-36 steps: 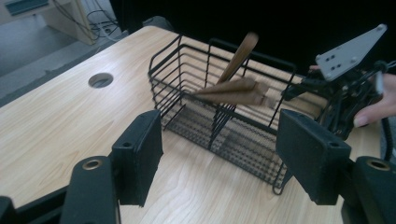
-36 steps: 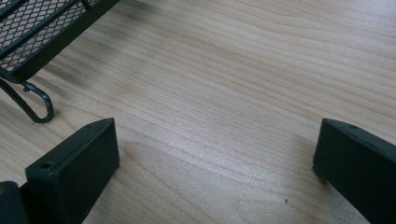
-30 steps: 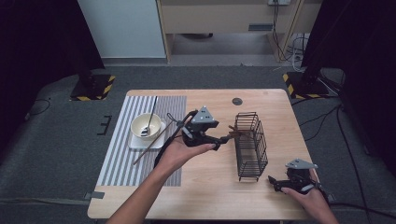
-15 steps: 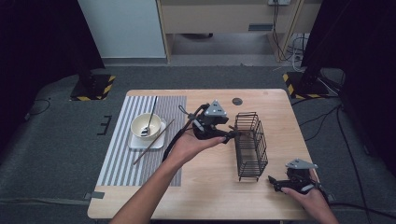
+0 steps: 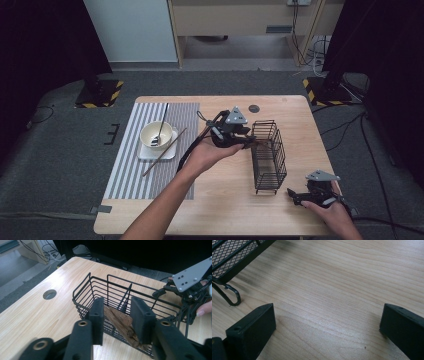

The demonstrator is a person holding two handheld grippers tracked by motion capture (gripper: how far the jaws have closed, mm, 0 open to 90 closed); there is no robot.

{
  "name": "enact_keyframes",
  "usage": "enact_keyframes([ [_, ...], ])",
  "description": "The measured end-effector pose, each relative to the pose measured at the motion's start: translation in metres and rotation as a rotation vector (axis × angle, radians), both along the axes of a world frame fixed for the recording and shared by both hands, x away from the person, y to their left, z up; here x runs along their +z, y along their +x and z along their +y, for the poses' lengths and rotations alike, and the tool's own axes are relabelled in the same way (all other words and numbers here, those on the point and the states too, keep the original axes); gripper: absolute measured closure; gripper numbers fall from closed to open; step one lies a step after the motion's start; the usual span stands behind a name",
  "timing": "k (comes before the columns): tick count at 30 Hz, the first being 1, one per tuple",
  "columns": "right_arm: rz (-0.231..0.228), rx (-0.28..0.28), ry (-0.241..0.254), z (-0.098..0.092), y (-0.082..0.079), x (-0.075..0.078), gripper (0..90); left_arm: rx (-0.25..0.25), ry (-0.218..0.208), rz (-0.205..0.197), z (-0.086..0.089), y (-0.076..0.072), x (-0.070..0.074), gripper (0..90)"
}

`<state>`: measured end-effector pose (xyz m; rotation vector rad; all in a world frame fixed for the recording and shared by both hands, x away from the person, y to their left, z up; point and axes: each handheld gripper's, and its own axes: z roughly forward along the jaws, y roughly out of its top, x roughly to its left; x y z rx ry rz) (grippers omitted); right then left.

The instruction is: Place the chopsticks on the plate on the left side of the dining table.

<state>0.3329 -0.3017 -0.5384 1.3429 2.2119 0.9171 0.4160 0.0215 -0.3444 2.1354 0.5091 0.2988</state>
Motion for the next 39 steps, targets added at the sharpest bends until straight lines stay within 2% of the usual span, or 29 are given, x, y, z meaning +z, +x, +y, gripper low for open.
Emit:
enact_keyframes([
  [4,0.0,-0.001,0.0,0.0,0.0,0.0,0.2,0.002,0.016,-0.003,0.0,0.0,-0.001,69.0],
  [17,0.0,0.0,0.0,0.0,0.0,0.0,0.3,-0.003,0.008,0.006,-0.001,0.002,-0.001,79.6],
  [20,0.0,0.0,0.0,0.0,0.0,0.0,0.2,0.0,0.012,-0.003,-0.003,0.001,-0.001,83.2],
  [27,0.0,0.0,0.0,0.0,0.0,0.0,0.2,0.007,0.019,-0.023,-0.004,0.0,0.0,83.8],
  [32,0.0,-0.001,0.0,0.0,0.0,0.0,0.3,0.015,-0.004,-0.031,0.002,0.001,0.004,84.0],
  [39,0.0,0.0,0.0,0.0,0.0,0.0,0.3,0.052,-0.091,-0.039,0.018,0.0,0.01,83.9],
])
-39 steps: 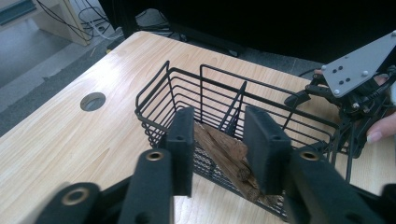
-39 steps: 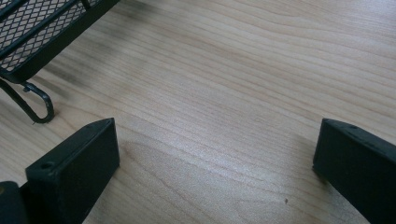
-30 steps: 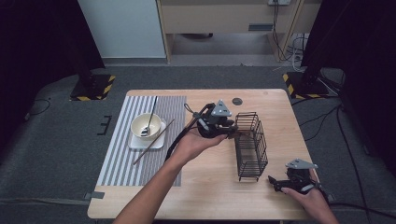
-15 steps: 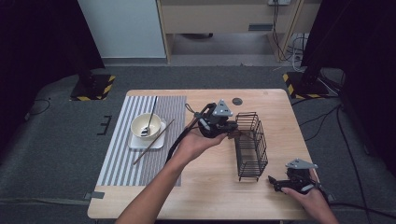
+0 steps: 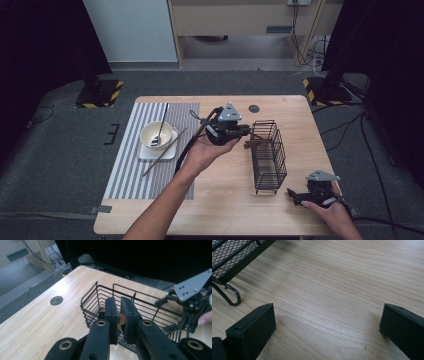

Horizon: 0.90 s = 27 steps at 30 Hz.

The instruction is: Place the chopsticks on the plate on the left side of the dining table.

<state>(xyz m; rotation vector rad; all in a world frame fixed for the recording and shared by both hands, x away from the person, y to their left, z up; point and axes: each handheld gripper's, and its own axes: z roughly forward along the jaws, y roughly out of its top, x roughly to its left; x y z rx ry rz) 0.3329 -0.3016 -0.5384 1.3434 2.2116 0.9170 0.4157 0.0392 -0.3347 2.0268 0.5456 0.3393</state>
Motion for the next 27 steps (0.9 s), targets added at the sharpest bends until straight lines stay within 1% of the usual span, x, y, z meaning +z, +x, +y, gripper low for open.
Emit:
enact_keyframes([
  [1,0.0,0.001,0.0,0.0,0.0,0.0,0.2,0.0,0.0,0.0,0.0,0.0,0.0,83.9],
  [2,0.001,-0.001,0.001,0.0,0.0,0.0,0.2,0.016,-0.025,-0.005,0.006,-0.001,0.0,83.9],
  [3,0.001,-0.001,0.0,0.0,0.0,0.0,0.2,0.032,-0.013,-0.026,0.009,-0.002,0.0,83.9],
  [4,0.0,0.0,0.0,0.0,0.0,0.0,0.2,0.039,-0.022,-0.031,0.012,-0.003,0.0,83.9],
  [9,0.0,0.0,0.0,0.0,0.0,0.0,0.2,0.067,-0.097,-0.043,0.025,-0.009,-0.003,84.0],
  [14,0.0,-0.001,0.0,0.0,0.0,0.0,0.2,0.097,-0.154,-0.059,0.035,-0.013,-0.006,84.0],
  [15,0.0,-0.001,0.0,0.0,0.0,0.0,0.2,0.103,-0.176,-0.059,0.037,-0.013,-0.007,83.9],
  [18,0.0,-0.002,0.0,0.0,0.0,0.0,0.2,0.112,-0.222,-0.054,0.042,-0.014,-0.01,84.0],
  [19,0.0,-0.002,0.0,0.0,0.0,0.0,0.2,0.112,-0.222,-0.054,0.042,-0.014,-0.01,84.0],
  [20,0.001,-0.002,0.0,0.0,0.0,0.0,0.2,0.116,-0.247,-0.053,0.045,-0.015,-0.011,84.0],
  [21,0.0,-0.002,0.0,0.0,0.0,0.0,0.1,0.114,-0.262,-0.051,0.046,-0.015,-0.012,84.0],
  [23,0.0,-0.002,0.0,0.0,0.0,0.0,0.2,0.12,-0.275,-0.059,0.049,-0.016,-0.013,84.0],
  [25,0.002,-0.003,0.0,0.0,0.0,0.0,0.2,0.114,-0.325,-0.05,0.052,-0.016,-0.014,84.0],
  [27,0.001,-0.003,0.0,0.0,0.0,0.0,0.2,0.112,-0.349,-0.045,0.055,-0.017,-0.015,84.0],
])
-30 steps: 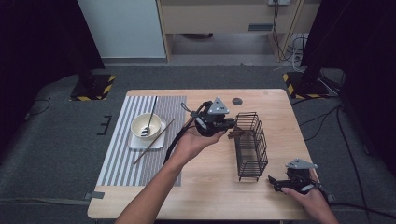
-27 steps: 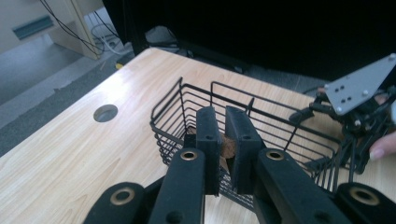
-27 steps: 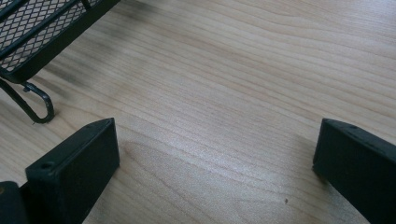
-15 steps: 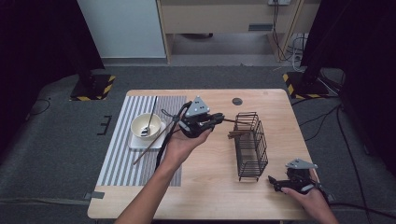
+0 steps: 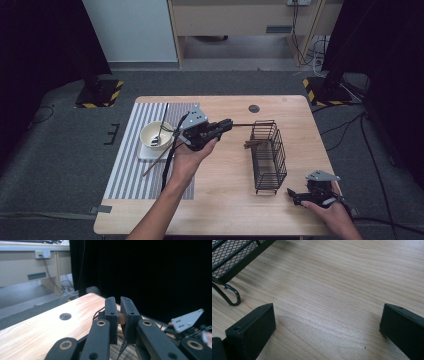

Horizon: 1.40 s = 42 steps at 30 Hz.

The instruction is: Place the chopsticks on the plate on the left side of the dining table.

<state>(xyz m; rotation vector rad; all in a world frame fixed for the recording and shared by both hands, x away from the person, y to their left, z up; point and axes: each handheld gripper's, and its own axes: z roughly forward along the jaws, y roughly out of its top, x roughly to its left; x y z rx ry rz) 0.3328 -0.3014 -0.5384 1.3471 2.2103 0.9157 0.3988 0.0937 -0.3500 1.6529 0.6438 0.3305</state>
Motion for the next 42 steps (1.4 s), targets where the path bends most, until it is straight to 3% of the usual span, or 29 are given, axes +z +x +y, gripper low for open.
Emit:
enact_keyframes([
  [11,-0.002,0.002,-0.001,0.0,0.0,0.0,0.2,0.041,-0.09,-0.019,0.008,-0.002,-0.004,84.0],
  [17,-0.001,0.001,0.0,0.0,0.0,0.0,0.2,0.082,-0.142,-0.004,0.014,-0.002,-0.006,83.9],
  [27,-0.002,0.002,-0.001,0.0,0.0,0.0,0.2,0.183,-0.17,0.001,0.031,-0.005,-0.012,84.0],
  [42,-0.001,0.001,0.0,0.0,0.0,0.0,0.2,0.256,-0.164,0.022,0.065,-0.015,-0.03,83.9],
])
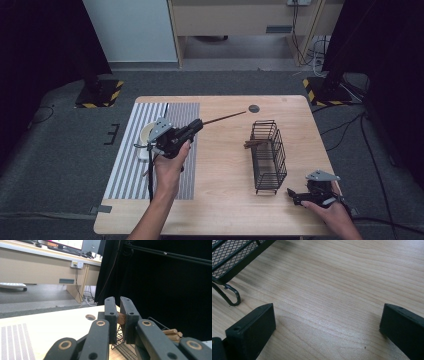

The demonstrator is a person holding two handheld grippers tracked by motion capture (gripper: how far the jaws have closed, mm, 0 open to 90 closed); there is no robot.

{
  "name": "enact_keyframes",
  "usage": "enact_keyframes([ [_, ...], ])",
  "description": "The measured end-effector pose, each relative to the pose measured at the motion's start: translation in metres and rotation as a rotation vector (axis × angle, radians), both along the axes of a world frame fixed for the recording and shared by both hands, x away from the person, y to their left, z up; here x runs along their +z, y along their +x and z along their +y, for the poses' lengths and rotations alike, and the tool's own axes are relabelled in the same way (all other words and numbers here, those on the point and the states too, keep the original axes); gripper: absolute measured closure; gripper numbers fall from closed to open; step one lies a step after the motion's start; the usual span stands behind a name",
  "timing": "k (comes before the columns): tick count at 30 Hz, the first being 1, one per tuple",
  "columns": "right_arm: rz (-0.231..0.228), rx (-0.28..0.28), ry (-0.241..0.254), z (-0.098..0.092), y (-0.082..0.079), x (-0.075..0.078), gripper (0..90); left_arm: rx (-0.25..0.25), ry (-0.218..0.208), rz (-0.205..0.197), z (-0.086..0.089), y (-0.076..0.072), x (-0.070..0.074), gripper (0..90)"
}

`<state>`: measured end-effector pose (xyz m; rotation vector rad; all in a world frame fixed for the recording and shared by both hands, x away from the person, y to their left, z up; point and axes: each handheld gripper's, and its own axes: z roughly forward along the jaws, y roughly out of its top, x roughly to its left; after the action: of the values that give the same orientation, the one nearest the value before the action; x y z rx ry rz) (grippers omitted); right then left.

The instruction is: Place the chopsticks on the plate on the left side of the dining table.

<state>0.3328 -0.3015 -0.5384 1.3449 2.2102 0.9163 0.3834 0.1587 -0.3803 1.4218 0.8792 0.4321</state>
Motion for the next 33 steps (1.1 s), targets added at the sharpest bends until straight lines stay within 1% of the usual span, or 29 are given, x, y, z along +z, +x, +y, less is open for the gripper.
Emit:
enact_keyframes([
  [2,0.0,0.0,0.0,0.0,0.0,0.0,0.2,0.01,0.017,-0.004,0.002,-0.002,-0.002,84.0],
  [6,0.0,0.0,0.0,0.0,0.0,0.0,0.2,0.025,0.011,0.006,0.01,-0.005,-0.006,83.9],
  [9,0.0,0.0,0.0,0.0,0.0,0.0,0.2,0.036,0.026,0.014,0.017,-0.006,-0.012,83.9],
  [12,0.0,0.0,0.0,0.0,0.0,0.0,0.2,0.051,0.027,0.029,0.025,-0.008,-0.018,83.9],
  [16,0.0,0.0,0.0,0.0,0.0,0.0,0.2,0.066,0.021,0.04,0.033,-0.012,-0.025,83.9],
  [19,0.0,0.0,0.0,0.0,0.0,0.0,0.2,0.073,0.028,0.046,0.037,-0.014,-0.03,83.9],
  [27,0.0,0.0,0.0,0.0,0.0,0.0,0.2,0.099,0.018,0.07,0.045,-0.019,-0.045,83.9],
  [29,0.0,0.0,0.0,0.0,0.0,0.0,0.2,0.102,0.027,0.074,0.047,-0.02,-0.048,83.9],
  [32,0.0,0.0,0.0,0.0,0.0,0.0,0.2,0.11,0.022,0.083,0.05,-0.021,-0.053,83.9],
  [33,0.0,0.0,0.0,0.0,0.0,0.0,0.2,0.113,0.03,0.085,0.051,-0.022,-0.054,84.0],
])
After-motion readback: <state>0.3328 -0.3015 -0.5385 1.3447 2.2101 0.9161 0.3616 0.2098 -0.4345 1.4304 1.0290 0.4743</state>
